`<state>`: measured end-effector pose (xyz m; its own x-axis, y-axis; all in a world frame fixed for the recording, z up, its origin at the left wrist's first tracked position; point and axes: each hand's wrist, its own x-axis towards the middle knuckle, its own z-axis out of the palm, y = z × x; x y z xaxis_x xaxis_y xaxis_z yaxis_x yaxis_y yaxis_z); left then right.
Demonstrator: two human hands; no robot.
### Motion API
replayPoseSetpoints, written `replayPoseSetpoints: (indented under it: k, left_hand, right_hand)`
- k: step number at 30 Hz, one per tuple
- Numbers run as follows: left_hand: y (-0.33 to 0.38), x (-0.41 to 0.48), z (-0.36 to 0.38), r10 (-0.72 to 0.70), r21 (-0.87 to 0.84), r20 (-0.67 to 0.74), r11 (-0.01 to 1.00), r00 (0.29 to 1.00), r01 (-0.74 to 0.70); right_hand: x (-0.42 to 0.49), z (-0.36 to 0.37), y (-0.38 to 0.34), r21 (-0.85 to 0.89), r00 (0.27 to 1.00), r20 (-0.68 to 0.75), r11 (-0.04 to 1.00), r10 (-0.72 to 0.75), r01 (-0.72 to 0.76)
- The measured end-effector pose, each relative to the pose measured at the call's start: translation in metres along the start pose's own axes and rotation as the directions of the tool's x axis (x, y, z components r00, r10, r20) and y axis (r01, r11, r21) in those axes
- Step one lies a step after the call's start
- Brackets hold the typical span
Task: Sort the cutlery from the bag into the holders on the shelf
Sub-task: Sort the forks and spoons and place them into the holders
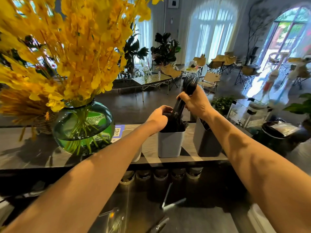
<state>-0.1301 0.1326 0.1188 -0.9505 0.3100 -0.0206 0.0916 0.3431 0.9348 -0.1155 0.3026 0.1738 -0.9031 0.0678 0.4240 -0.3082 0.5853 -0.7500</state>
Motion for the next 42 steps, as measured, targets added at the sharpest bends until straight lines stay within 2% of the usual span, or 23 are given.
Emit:
replayPoseSetpoints:
  k: [6, 8, 10, 12, 14, 18, 25, 28, 29, 34, 42]
  left_hand:
    - [-0.013, 0.005, 0.004, -0.002, 0.126, 0.000, 0.992, 1.000, 0.002]
    - [-0.015, 0.001, 0.005, 0.019, 0.111, -0.005, 0.994, 1.000, -0.019]
    - [-0.018, -0.002, 0.007, 0.060, 0.180, -0.016, 0.982, 0.998, -0.056]
    - [-0.021, -0.007, 0.008, 0.085, 0.304, -0.005, 0.949, 0.996, -0.079]
    - [-0.023, -0.012, 0.009, 0.095, 0.340, 0.014, 0.936, 0.995, -0.094]
    - [-0.025, -0.020, 0.009, 0.218, 0.402, 0.002, 0.893, 0.976, -0.200]
    - [-0.023, -0.025, -0.001, 0.209, 0.381, 0.010, 0.903, 0.978, -0.197]
    - [-0.025, -0.024, -0.001, 0.129, 0.159, -0.059, 0.980, 0.990, -0.118]
    - [-0.025, -0.022, -0.001, 0.106, 0.140, -0.068, 0.985, 0.992, -0.096]
    - [-0.027, -0.022, -0.007, 0.147, 0.242, 0.004, 0.960, 0.989, -0.143]
    - [-0.027, -0.025, -0.023, 0.184, 0.340, 0.119, 0.916, 0.976, -0.214]
  right_hand:
    - [-0.015, -0.006, 0.004, 0.119, 0.994, -0.094, 0.992, 0.058, -0.047]
    - [-0.021, -0.011, 0.000, 0.148, 0.991, -0.122, 0.988, 0.057, -0.039]
    - [-0.027, -0.016, -0.003, 0.159, 0.989, -0.140, 0.987, 0.045, -0.022]
    - [-0.035, -0.021, -0.004, 0.149, 0.987, -0.159, 0.989, 0.034, -0.010]
    - [-0.041, -0.024, -0.003, 0.103, 0.985, -0.169, 0.995, 0.019, -0.001]
    - [-0.053, -0.027, -0.003, 0.079, 0.988, -0.152, 0.997, 0.018, -0.006]
    - [-0.055, -0.014, -0.005, 0.207, 0.984, -0.136, 0.975, 0.113, -0.084]
    - [-0.050, -0.007, 0.002, 0.249, 0.971, -0.126, 0.954, 0.204, -0.168]
    - [-0.049, -0.004, 0.005, 0.254, 0.968, -0.118, 0.949, 0.221, -0.186]
    - [-0.054, 0.006, 0.014, 0.323, 0.942, -0.134, 0.913, 0.306, -0.251]
    - [-0.045, 0.016, 0.022, 0.285, 0.919, -0.173, 0.911, 0.353, -0.297]
